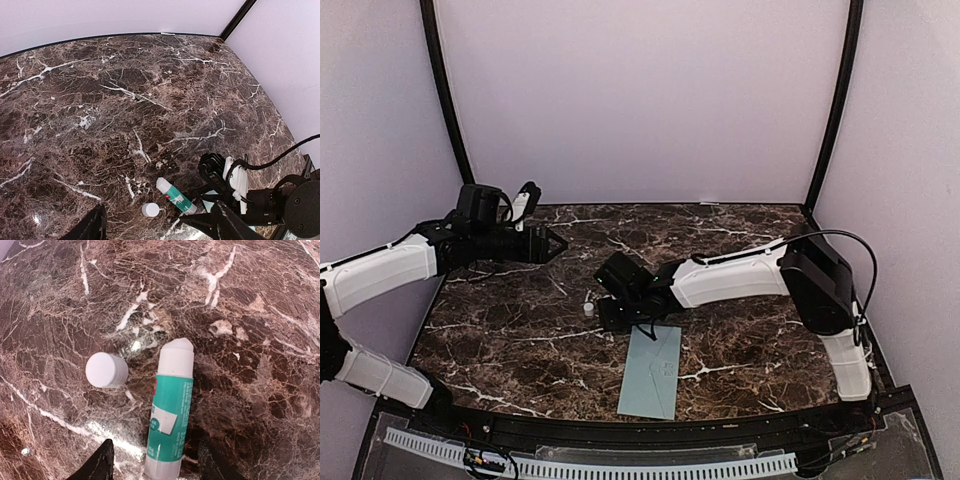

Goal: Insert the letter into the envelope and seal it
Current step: Pick up the solid glue from the center of the board, then screw the solid glue.

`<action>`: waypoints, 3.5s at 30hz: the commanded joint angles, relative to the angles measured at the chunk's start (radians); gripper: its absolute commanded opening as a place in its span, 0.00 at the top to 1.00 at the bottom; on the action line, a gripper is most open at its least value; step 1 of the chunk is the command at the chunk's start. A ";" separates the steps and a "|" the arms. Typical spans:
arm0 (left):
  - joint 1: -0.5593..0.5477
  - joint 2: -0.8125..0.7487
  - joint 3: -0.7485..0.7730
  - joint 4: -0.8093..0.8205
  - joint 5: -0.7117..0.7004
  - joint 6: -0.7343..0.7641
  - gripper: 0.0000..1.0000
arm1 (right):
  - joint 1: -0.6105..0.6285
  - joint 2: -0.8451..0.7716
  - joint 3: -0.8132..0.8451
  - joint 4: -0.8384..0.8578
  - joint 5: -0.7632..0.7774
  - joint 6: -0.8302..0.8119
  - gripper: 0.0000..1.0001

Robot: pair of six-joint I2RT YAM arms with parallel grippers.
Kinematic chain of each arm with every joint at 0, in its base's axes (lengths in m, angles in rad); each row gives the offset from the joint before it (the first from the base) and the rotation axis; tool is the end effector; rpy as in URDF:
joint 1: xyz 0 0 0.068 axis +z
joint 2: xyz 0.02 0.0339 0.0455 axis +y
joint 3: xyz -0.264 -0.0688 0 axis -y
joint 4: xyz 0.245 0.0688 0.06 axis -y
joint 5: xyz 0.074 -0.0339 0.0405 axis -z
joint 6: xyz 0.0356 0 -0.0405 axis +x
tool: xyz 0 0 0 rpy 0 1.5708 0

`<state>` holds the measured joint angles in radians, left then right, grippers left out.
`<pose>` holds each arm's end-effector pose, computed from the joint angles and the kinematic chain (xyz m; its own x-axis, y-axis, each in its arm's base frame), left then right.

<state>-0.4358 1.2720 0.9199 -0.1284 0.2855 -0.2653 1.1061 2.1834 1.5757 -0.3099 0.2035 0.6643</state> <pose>0.2576 -0.1310 0.2876 -0.5699 -0.0121 -0.8216 0.4995 0.7888 -0.3581 0.2186 0.4199 0.1524 -0.7860 -0.2207 -0.5774 -0.4266 0.8697 0.2483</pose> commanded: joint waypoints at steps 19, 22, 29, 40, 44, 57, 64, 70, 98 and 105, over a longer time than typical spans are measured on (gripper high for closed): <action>0.003 -0.036 -0.010 0.016 0.035 0.003 0.30 | 0.025 0.121 0.128 -0.096 0.082 0.000 0.72; 0.003 -0.036 -0.010 0.016 0.035 0.003 0.30 | 0.025 0.122 0.134 -0.101 0.097 0.006 0.76; 0.003 -0.048 -0.018 0.026 0.028 0.006 0.31 | 0.022 0.072 0.097 -0.042 0.073 0.014 0.82; 0.002 -0.235 -0.120 0.217 0.006 -0.228 0.32 | -0.037 -0.279 -0.262 0.365 -0.058 0.050 0.88; -0.013 -0.297 -0.190 0.354 0.105 -0.374 0.34 | -0.049 -0.434 -0.392 0.529 -0.121 0.026 0.88; -0.383 -0.243 -0.171 0.742 0.197 -0.471 0.33 | -0.055 -0.844 -0.780 1.086 -0.336 0.008 0.89; -0.516 -0.098 -0.046 0.763 0.151 -0.429 0.33 | -0.042 -0.928 -0.840 1.178 -0.452 -0.011 0.89; -0.585 -0.010 0.033 0.810 0.144 -0.397 0.33 | -0.028 -0.956 -0.855 1.180 -0.508 -0.019 0.89; -0.614 0.045 0.063 0.798 0.106 -0.416 0.86 | -0.015 -0.955 -0.860 1.151 -0.529 -0.019 0.91; -0.614 0.033 0.061 0.768 0.090 -0.415 1.00 | -0.016 -0.977 -0.876 1.129 -0.503 -0.025 0.75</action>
<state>-1.0428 1.3277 0.9550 0.6521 0.3805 -0.6739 1.0843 1.2266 0.7124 0.8070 -0.3145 0.6575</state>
